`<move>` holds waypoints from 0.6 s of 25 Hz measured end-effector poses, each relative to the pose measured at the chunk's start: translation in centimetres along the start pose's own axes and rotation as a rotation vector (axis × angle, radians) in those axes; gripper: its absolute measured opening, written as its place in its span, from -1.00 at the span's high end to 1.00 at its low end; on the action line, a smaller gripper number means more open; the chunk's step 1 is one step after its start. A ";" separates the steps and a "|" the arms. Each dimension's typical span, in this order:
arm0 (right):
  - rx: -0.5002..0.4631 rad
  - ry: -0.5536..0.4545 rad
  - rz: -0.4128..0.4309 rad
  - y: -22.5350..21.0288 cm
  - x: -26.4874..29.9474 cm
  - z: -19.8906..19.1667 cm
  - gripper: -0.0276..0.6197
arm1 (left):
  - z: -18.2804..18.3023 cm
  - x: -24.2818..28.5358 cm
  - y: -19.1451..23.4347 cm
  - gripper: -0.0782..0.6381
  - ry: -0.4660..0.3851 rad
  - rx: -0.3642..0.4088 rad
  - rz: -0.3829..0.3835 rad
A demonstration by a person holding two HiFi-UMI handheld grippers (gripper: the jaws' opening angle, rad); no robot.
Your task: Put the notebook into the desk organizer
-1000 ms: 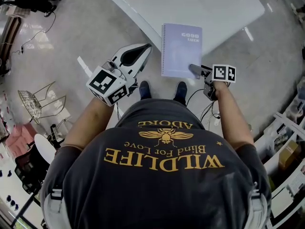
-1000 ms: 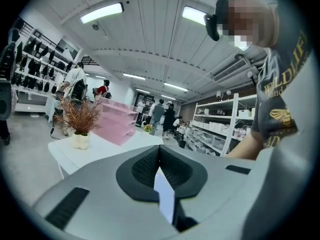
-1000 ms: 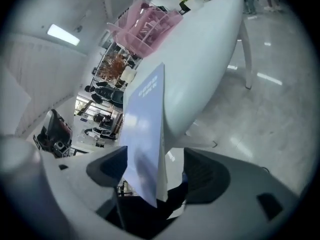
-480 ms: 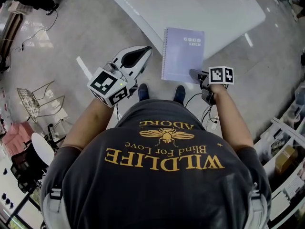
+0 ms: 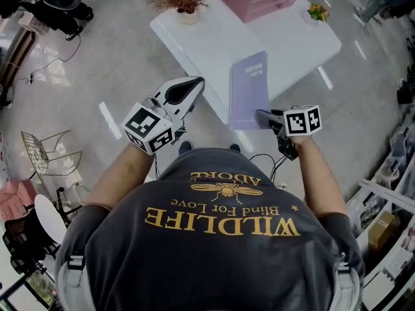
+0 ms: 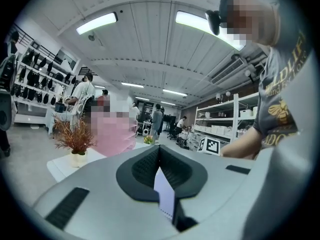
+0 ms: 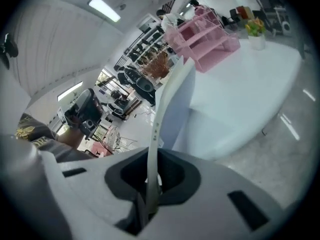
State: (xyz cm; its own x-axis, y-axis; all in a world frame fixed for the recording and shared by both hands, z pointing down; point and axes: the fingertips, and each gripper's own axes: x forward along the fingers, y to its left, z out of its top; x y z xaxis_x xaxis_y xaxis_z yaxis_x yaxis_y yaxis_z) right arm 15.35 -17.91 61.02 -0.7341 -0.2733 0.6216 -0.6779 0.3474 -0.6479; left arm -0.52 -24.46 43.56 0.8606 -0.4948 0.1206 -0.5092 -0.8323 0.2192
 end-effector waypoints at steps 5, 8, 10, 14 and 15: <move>-0.150 -0.011 -0.022 -0.5 -5.6 4.3 0.82 | 2.7 2.3 -1.5 0.78 -0.048 0.040 0.029; -0.246 -0.020 -0.034 -1.0 -9.1 7.7 0.82 | 4.7 3.9 -2.1 0.78 -0.082 0.063 0.058; -0.304 -0.035 -0.036 -1.0 -11.3 10.5 0.82 | 6.2 4.9 -2.1 0.78 -0.100 0.072 0.083; -0.416 -0.071 -0.043 -0.1 -14.8 17.2 0.82 | 9.2 6.3 -1.0 0.78 -0.132 0.074 0.131; -0.437 -0.078 -0.046 0.3 -15.4 18.8 0.82 | 9.7 6.6 -0.6 0.78 -0.135 0.072 0.139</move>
State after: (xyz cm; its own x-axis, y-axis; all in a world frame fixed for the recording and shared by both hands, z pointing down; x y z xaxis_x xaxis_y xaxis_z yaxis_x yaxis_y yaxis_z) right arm 25.77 -30.47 42.99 -0.7157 -0.3585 0.5994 -0.6422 0.6752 -0.3628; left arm 5.33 -29.67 34.81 0.7758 -0.6308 0.0127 -0.6261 -0.7672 0.1393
